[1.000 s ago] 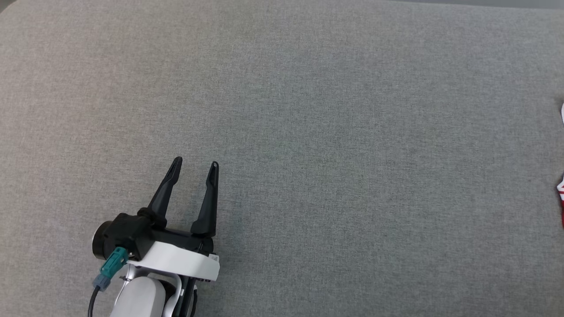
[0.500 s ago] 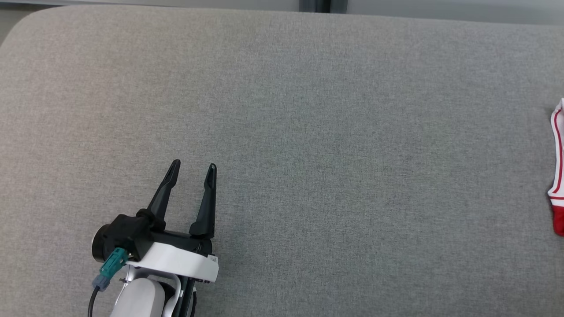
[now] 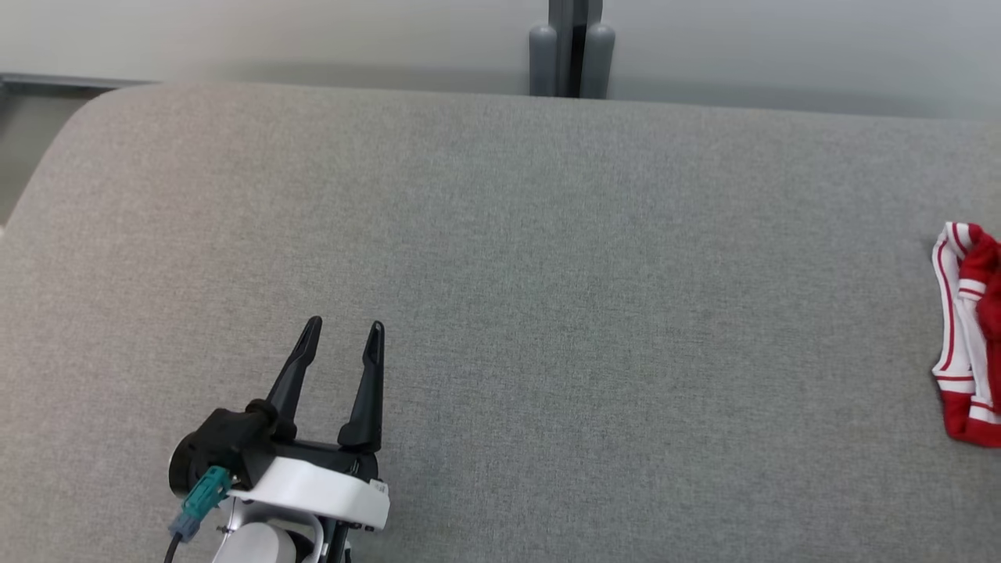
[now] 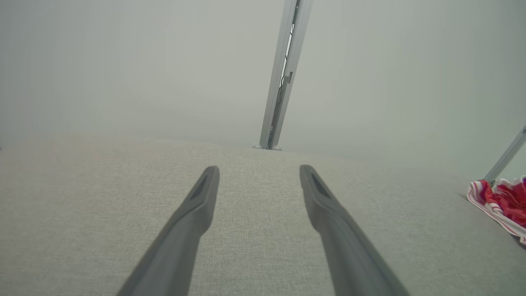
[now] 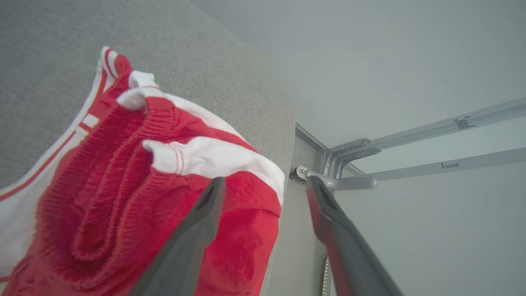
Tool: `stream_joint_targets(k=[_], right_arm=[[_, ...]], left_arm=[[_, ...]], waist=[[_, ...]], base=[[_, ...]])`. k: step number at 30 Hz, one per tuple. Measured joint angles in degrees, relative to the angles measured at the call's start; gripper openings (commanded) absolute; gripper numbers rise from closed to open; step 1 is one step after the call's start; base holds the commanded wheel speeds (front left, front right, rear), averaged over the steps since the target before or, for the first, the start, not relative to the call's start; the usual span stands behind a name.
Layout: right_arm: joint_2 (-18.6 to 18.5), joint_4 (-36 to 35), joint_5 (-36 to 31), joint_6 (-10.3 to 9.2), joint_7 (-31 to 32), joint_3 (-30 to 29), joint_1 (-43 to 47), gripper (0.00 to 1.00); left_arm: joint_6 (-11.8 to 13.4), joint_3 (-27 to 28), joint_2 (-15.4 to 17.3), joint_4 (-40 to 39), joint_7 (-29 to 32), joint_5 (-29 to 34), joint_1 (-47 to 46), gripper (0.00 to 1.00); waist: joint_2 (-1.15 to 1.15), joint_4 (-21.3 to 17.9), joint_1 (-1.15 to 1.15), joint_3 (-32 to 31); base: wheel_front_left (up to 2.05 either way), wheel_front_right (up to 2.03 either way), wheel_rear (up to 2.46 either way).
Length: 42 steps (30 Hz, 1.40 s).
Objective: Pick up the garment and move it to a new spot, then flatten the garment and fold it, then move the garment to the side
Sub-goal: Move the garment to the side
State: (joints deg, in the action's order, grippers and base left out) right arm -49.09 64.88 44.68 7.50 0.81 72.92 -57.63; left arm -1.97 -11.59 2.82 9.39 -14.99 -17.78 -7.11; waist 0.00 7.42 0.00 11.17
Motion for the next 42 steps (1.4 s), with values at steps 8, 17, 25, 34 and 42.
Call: stream_joint_targets(k=[8,17,25,34,42], right_arm=[[5.6,-4.5,2.5,0.00,-8.0,-2.4,-0.8,1.00],[13.0,-13.2,7.2,-0.01,-15.6,-11.9,3.8,1.00],[19.5,-35.5,-8.4,-0.02,-15.8,-45.7,20.9,1.00],[38.1,-59.5,-26.7,-0.01,-15.8,-67.2,45.9,1.00],[42.8,-60.3,-31.7,-0.01,-15.9,-67.0,54.4,1.00]], left_arm=[[0.0,1.0,0.0,-0.2,0.0,0.5,2.7,1.00],[0.1,2.8,0.0,-1.3,0.0,1.5,5.5,1.00],[0.8,4.0,0.0,-2.4,0.0,1.6,5.8,1.00],[1.6,5.5,0.0,-2.8,0.0,1.3,6.9,1.00],[3.1,7.0,0.0,-1.8,0.0,0.6,8.5,1.00]], waist=[[0.00,-0.8,0.00,-5.2],[0.00,-4.1,0.00,-11.0],[0.00,-7.0,0.00,-13.3],[0.00,-7.8,0.00,-13.9],[0.00,-7.7,0.00,-14.4]], base=[[0.00,0.00,0.00],[0.00,0.00,0.00],[0.00,0.00,0.00],[0.00,0.00,0.00],[0.00,0.00,0.00]])
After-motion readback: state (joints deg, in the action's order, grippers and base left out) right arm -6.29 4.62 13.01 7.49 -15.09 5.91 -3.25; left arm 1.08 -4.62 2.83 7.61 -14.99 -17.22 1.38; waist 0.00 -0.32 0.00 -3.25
